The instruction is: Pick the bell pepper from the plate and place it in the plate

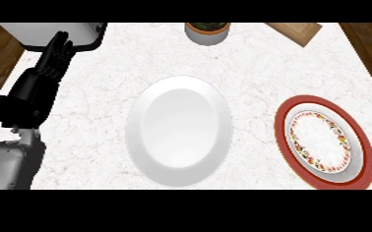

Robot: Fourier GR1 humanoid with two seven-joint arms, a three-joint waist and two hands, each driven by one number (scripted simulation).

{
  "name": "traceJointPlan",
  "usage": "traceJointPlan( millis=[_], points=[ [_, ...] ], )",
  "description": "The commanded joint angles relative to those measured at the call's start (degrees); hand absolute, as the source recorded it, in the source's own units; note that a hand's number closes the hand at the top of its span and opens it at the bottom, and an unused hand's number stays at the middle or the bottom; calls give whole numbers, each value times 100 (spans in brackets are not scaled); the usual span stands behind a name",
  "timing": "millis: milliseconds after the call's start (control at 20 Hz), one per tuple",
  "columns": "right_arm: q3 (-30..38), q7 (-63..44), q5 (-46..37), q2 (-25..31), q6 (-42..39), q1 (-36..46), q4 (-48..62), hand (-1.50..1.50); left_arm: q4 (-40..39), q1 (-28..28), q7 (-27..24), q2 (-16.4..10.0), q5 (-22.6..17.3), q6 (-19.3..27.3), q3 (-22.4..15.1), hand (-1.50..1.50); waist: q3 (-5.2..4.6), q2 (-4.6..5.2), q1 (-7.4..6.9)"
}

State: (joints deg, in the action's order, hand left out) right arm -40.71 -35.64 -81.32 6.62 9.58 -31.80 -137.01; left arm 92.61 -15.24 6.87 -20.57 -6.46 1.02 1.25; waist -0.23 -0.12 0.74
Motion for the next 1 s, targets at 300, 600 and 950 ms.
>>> traceJointPlan(
  millis=[300, 600, 950],
  points=[
    [-989, -2433, -157, -638, -755, 2794, 972, 150, 136, 237, -92, -7, -45, -267, 33, 0, 11, 42, -235],
    [-598, -2824, 605, -610, -459, 3474, 1671, 150, 39, -116, 8, 112, -46, -288, -100, 0, 5, 100, -366],
    [-138, -2665, 913, -605, -272, 3831, 2529, 150, -118, -319, -58, 188, 64, -210, -121, 0, 4, 149, -385]
  ],
)
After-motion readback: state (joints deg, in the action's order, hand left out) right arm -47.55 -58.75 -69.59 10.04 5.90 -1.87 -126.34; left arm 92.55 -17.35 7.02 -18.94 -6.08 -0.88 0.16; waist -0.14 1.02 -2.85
